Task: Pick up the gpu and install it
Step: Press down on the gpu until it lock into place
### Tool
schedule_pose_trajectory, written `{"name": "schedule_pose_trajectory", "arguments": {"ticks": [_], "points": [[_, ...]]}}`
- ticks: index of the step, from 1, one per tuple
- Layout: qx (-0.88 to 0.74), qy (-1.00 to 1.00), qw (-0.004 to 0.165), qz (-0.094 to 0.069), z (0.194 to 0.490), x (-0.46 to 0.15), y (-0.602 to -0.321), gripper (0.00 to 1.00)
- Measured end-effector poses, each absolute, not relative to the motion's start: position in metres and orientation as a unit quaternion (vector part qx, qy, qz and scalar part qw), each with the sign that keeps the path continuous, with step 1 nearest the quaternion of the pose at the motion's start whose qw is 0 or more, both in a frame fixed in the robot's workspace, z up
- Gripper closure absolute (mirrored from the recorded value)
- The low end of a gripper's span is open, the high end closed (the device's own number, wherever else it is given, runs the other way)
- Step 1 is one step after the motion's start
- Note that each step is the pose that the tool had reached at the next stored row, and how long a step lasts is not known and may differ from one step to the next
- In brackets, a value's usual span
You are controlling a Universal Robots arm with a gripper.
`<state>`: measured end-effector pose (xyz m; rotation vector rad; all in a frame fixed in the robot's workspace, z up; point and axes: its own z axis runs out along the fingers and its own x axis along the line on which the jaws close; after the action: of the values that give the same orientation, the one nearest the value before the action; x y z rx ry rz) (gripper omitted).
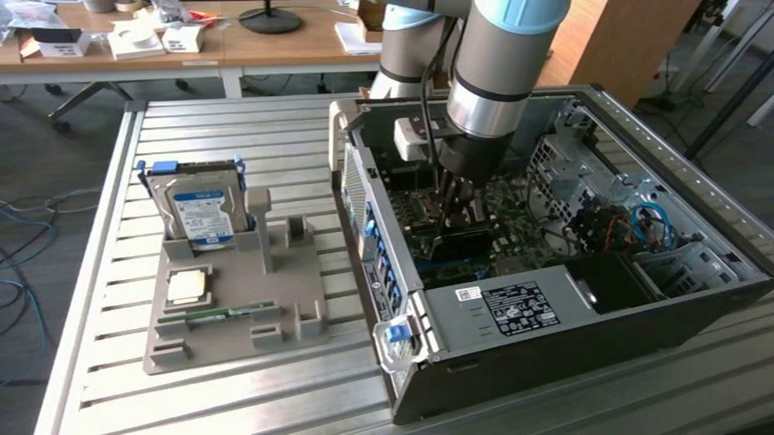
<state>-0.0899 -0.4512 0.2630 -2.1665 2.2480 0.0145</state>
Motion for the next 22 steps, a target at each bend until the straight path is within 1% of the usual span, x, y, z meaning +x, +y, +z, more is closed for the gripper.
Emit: {"name": "schedule_pose_trajectory", "arguments": {"ticks": [17,22], "points": [[-0.694,0.72,0.01,0.005,0.262,-0.09,-0.451,0.89],[-0.694,0.72,0.01,0.005,0.274,-0.09,-0.451,0.89]]}}
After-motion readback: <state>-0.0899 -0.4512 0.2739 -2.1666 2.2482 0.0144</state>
